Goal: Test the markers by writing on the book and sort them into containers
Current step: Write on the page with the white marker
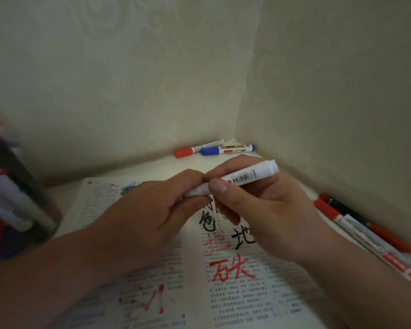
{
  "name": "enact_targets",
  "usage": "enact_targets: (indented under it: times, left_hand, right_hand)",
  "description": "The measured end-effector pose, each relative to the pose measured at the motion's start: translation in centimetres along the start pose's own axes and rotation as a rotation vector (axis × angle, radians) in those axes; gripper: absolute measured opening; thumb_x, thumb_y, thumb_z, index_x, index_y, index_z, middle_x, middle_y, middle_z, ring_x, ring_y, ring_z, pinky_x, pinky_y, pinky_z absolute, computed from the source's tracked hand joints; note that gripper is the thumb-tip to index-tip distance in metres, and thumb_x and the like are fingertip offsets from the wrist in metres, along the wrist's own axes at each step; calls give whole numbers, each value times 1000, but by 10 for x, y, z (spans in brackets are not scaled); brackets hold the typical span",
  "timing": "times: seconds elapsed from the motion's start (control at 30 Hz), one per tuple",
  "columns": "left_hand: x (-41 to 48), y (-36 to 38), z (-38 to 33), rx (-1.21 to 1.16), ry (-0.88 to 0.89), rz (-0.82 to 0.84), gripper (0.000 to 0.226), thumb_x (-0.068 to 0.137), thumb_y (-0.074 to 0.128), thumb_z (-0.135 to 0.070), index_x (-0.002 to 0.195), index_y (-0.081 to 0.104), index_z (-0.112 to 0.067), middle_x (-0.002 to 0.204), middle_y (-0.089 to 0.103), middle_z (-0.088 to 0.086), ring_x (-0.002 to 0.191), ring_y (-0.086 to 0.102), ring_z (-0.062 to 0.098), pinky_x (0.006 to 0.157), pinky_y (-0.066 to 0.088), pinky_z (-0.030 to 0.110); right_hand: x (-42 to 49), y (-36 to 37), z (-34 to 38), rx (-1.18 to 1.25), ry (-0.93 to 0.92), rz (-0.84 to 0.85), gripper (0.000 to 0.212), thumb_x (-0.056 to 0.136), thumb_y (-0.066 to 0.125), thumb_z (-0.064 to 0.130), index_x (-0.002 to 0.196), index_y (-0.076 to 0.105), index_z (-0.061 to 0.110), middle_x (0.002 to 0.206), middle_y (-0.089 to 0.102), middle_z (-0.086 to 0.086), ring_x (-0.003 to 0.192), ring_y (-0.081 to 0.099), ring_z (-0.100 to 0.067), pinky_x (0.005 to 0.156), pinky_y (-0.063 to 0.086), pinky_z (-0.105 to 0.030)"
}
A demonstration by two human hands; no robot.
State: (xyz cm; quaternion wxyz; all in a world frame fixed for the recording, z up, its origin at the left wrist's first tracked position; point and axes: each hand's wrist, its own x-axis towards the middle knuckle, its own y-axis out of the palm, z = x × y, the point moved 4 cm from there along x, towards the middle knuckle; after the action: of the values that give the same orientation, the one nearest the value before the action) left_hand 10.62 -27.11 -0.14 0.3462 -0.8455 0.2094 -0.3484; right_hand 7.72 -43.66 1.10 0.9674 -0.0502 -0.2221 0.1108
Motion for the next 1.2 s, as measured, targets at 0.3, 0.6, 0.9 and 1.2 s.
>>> enact_targets:
  times: [0.3, 0.6, 0.9, 1.2]
  left_hand:
    - [-5, 6, 22, -209, -9, -163, 47, 89, 39, -33, 128, 34, -58, 108, 55, -13, 78, 57, 22, 68, 51, 46]
    - [-2, 8, 24, -301, -33, -265, 61, 92, 65, -17, 121, 39, -64, 116, 59, -12, 105, 70, 8, 85, 56, 37]
    - [-4, 8, 32, -228, -136, -266, 49, 70, 88, -39, 109, 61, -54, 95, 75, -17, 88, 73, 8, 89, 55, 35]
    - [-1, 9, 27, 32, -20, -143, 21, 83, 67, -51, 100, 71, -40, 101, 67, -20, 86, 63, 4, 76, 41, 8]
  right_hand:
    - [2, -125, 3, 98, 41, -730, 38, 94, 65, 19, 68, 38, 19, 54, 31, -1, 40, 27, -10, 40, 24, -21]
    - [1, -111, -18, -274, 428, -316, 18, 91, 68, 16, 91, 71, -2, 81, 75, -17, 70, 69, -31, 61, 58, -39]
    - [-7, -112, -20, -398, 552, -47, 11, 71, 72, -6, 73, 65, 2, 60, 61, -7, 54, 58, -10, 51, 44, -16]
    - [-6, -109, -22, -529, 569, -7, 15, 75, 77, -2, 66, 68, 6, 66, 64, -14, 65, 58, -20, 63, 44, -33]
